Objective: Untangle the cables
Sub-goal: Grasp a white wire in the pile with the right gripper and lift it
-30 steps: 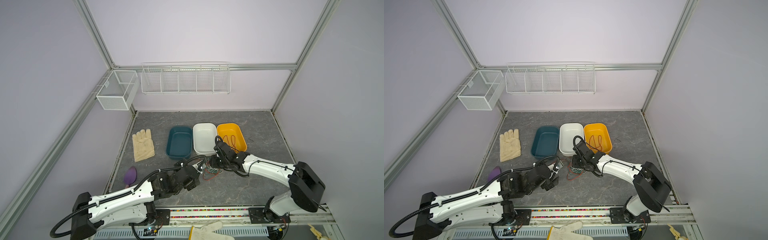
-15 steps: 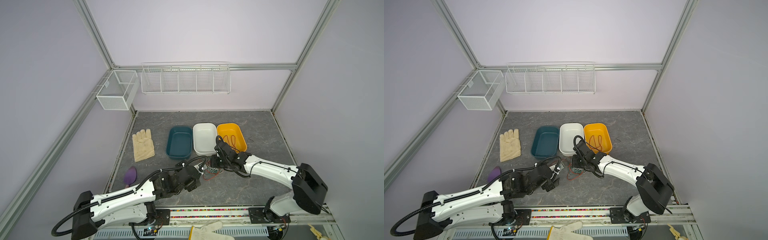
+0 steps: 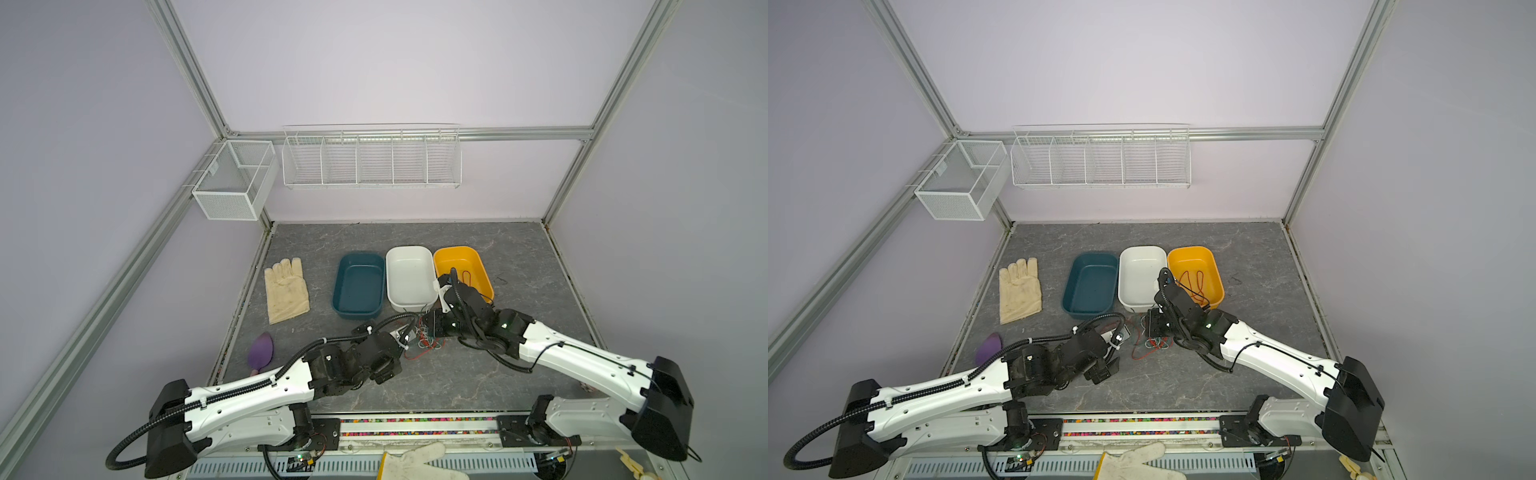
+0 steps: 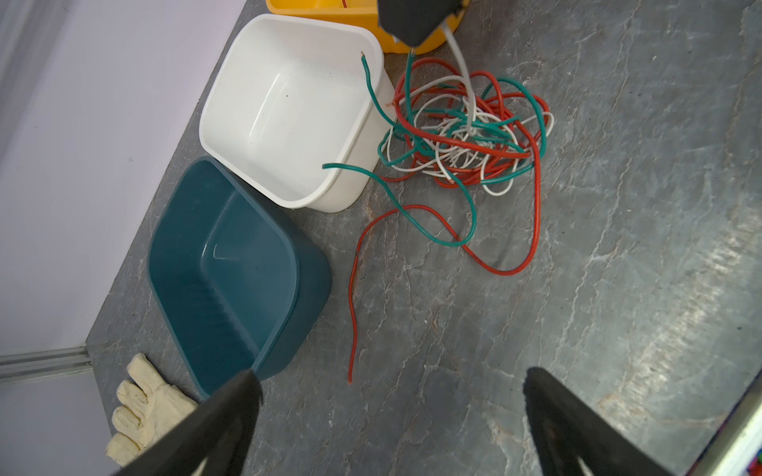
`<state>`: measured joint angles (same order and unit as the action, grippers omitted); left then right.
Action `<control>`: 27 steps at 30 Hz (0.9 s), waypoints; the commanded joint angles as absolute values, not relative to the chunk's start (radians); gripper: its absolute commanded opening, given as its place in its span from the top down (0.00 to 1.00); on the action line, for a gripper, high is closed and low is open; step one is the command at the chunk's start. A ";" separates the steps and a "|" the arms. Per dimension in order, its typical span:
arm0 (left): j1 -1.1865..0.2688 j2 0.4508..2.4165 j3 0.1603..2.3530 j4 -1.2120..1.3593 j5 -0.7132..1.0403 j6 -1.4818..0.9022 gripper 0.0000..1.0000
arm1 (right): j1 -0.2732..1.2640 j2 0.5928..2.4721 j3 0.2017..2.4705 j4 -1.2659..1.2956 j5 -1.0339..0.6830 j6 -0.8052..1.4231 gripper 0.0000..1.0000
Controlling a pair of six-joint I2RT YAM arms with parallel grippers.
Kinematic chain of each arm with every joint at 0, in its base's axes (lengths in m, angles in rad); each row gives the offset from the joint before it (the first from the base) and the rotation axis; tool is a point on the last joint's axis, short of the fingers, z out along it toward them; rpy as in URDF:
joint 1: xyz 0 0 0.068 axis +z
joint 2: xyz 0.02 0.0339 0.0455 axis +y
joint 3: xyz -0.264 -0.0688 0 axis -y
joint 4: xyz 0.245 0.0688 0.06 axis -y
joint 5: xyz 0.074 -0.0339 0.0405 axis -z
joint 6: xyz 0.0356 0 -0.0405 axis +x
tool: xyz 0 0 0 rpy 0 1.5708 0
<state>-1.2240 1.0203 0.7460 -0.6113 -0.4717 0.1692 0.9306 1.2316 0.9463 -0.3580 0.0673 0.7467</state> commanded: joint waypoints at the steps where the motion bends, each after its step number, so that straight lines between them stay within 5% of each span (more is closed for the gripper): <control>1: -1.227 1.019 0.739 -0.625 -0.478 0.178 0.01 | 0.952 1.173 1.000 -0.419 0.093 0.708 0.93; 13: -1.230 1.017 0.747 -0.628 -0.458 0.174 0.01 | 0.988 1.079 1.120 -0.471 0.063 0.663 0.93; 27: -1.230 0.858 0.772 -0.518 -0.226 0.106 0.01 | 0.992 1.080 1.175 -0.475 0.026 0.634 0.93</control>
